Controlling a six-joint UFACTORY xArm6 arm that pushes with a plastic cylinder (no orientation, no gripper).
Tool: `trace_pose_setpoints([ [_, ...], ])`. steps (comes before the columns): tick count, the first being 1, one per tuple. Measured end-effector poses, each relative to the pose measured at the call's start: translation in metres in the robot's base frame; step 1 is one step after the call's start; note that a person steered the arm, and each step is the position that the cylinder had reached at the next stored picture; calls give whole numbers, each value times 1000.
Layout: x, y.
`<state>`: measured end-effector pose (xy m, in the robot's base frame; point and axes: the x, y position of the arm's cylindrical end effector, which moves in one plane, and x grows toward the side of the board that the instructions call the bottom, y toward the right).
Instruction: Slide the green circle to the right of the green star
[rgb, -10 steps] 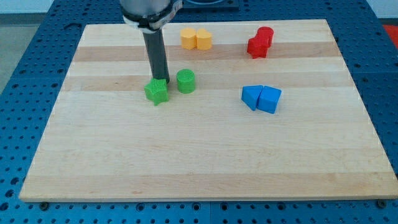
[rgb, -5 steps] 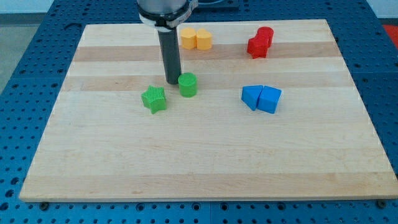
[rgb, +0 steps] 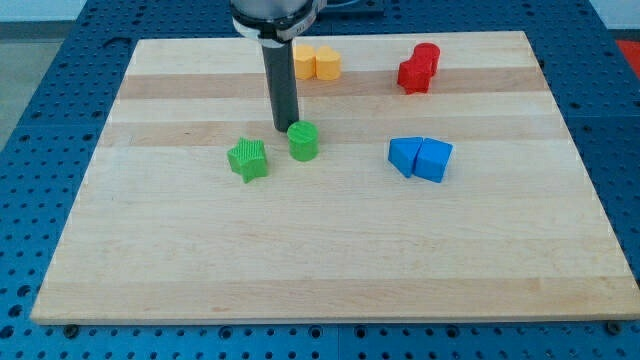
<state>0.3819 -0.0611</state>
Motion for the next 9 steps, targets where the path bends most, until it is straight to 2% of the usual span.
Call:
trace_pose_setpoints([
  [2,32,-12],
  [3,32,-10],
  [4,-2,23],
  [5,-15,69],
  [6,-6,97],
  [9,32,39],
])
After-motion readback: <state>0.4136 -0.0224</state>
